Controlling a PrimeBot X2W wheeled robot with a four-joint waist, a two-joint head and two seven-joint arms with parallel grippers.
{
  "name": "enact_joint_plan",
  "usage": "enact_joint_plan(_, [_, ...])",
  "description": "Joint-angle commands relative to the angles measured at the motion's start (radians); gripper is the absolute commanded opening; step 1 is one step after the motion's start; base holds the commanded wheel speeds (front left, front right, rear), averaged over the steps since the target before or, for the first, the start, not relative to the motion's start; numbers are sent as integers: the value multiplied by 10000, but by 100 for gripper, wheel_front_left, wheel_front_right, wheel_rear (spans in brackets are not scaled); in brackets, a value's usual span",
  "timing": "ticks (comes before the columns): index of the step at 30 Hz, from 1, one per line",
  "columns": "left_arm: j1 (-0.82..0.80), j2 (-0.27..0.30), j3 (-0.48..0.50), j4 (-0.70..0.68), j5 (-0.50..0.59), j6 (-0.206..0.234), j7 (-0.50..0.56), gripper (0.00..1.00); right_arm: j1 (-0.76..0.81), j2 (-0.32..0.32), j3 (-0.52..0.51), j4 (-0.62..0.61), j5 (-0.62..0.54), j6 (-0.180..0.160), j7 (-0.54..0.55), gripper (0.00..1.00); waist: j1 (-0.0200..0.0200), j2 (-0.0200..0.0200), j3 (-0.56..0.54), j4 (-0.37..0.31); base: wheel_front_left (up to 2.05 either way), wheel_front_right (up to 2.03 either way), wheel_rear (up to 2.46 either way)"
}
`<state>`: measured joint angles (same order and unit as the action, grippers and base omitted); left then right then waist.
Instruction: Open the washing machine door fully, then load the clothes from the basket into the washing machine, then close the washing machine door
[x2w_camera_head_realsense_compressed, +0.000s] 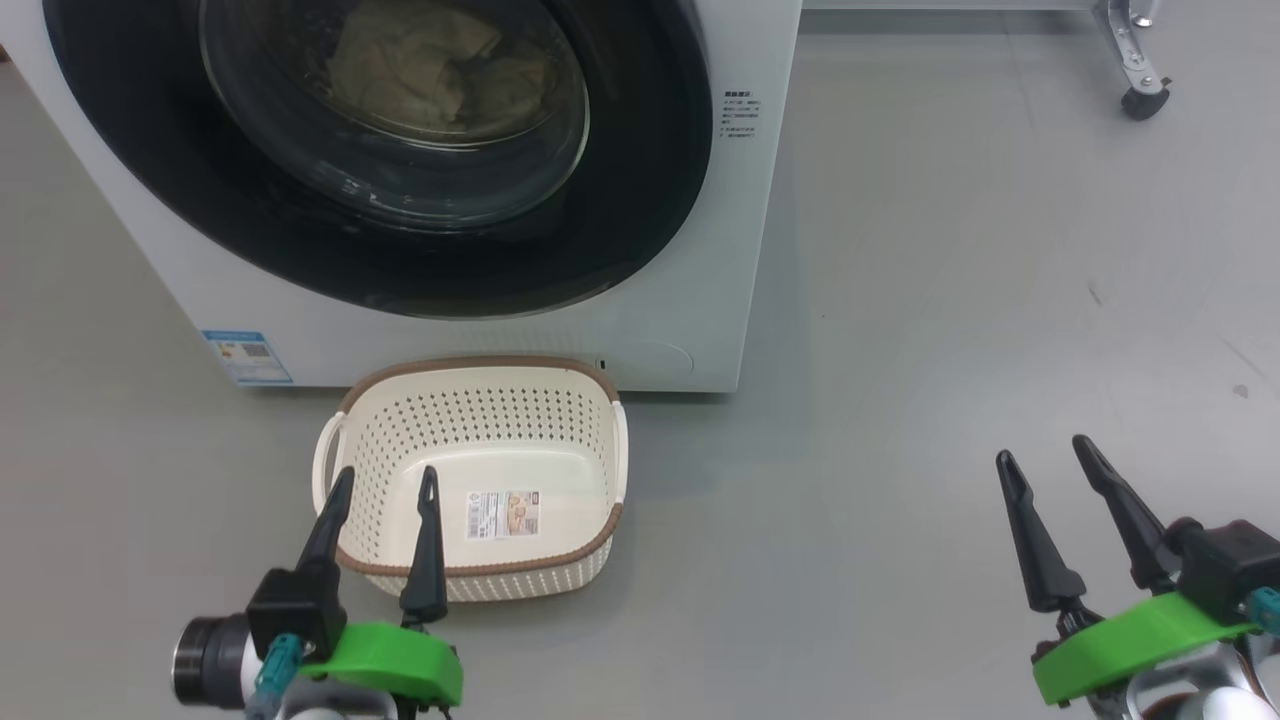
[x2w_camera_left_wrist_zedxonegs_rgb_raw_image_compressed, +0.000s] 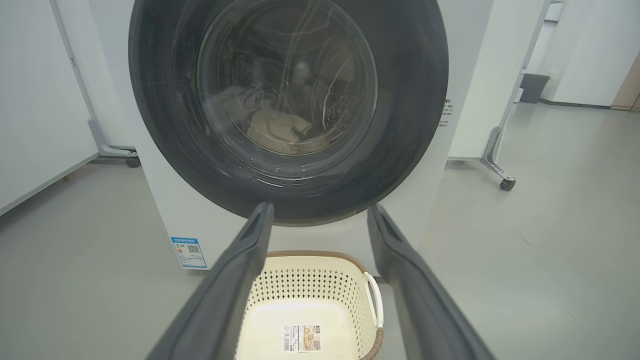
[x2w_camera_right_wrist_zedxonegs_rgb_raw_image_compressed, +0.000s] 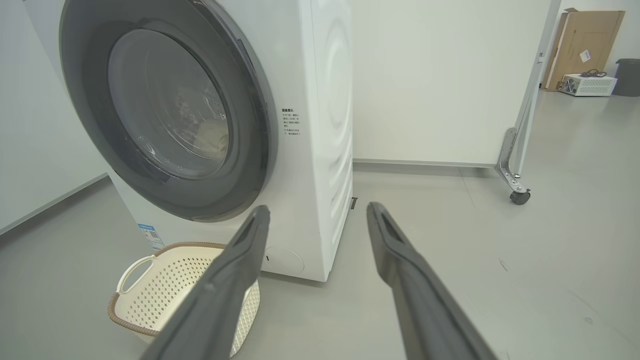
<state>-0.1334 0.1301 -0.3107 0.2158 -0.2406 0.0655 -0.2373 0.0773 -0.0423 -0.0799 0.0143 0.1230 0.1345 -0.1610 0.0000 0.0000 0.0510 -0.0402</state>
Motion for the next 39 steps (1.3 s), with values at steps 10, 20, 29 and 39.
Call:
enact_joint_plan(10, [31,303,366,-565,-101,223,98,100,318,-80,-117,-835,-35,-38,261,100,0,0,-115,-231,0,0,0])
enact_joint_plan(20, [39,352,281,-707,-141,306,219,100,264,-80,-164,-782,-64,-38,254,100,0,0,-39,-149,0,0,0])
enact_joint_plan(29, [21,369,224,-770,-192,366,213,100,230,-80,-186,-772,-92,-38,236,100,0,0,85,-70,0,0,0])
enact_joint_plan(39, [-3,406,155,-774,-219,428,182,100,217,-80,-192,-735,-67,-38,256,100,0,0,138,-47,0,0,0])
